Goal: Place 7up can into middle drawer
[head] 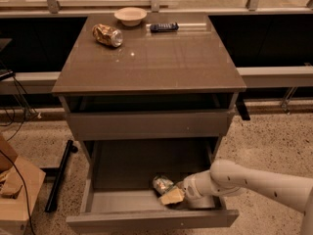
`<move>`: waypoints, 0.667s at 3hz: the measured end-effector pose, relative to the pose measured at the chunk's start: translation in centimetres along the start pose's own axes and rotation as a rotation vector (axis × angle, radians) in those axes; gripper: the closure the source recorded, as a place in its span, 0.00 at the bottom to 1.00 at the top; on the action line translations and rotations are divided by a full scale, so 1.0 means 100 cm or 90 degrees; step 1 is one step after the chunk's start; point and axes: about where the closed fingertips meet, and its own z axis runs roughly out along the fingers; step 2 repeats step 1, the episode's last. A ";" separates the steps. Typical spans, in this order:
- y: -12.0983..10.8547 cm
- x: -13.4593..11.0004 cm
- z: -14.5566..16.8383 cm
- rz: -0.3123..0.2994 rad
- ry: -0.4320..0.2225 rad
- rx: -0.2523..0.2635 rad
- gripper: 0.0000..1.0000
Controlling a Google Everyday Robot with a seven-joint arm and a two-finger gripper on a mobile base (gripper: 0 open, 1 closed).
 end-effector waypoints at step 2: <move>0.000 0.000 0.000 0.000 0.000 0.000 0.00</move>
Offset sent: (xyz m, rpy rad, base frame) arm 0.0000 0.0000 0.0000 0.0000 0.0000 0.0000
